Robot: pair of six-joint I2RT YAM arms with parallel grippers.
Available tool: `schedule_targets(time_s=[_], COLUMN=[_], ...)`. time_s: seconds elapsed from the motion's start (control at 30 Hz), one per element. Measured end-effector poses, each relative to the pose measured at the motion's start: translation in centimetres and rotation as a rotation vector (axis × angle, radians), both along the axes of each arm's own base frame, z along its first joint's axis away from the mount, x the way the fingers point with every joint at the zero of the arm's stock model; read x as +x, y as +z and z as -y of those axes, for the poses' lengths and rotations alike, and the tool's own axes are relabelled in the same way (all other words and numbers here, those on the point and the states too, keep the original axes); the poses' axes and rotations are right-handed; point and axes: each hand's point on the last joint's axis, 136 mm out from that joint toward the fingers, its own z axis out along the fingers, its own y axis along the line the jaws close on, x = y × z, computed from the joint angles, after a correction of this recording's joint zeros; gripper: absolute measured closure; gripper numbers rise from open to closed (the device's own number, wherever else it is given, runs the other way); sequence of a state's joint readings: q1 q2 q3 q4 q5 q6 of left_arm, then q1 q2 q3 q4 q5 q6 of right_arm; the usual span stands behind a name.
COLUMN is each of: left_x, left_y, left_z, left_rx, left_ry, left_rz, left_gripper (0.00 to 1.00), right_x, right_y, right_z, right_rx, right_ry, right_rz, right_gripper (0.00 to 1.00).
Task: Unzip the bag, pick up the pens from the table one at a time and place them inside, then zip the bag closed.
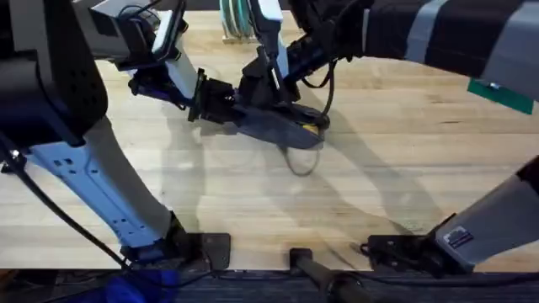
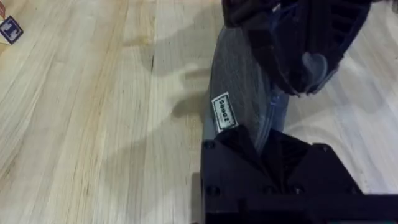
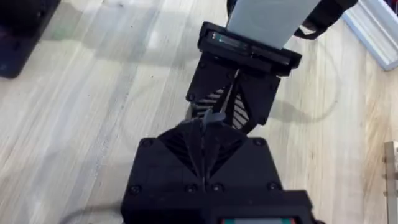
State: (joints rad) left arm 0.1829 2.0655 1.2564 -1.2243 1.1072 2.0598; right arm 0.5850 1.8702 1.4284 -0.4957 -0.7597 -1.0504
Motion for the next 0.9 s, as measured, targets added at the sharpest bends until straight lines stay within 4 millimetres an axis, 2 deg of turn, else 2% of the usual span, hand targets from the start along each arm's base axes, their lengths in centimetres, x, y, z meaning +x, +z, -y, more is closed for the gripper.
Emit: schedule_targets(time_s=[0.37,0.9], left_x=[0.0,0.0], left_y=[0.0,0.0], left_z=[0.0,0.0], left_rx=[0.000,0.000], left_ry=[0.000,0.000], left_rz=[0.000,0.002], left_gripper=[0.960,0.960], right_x=[0.0,0.3], right_y=[-0.1,-0.5], right_z=[0.1,1.5], right_rx=[-0.004,-0.029], right_ry=[-0.011,-0.049], right_rz=[-0.016,-0.072], right_gripper=[0.969,0.969])
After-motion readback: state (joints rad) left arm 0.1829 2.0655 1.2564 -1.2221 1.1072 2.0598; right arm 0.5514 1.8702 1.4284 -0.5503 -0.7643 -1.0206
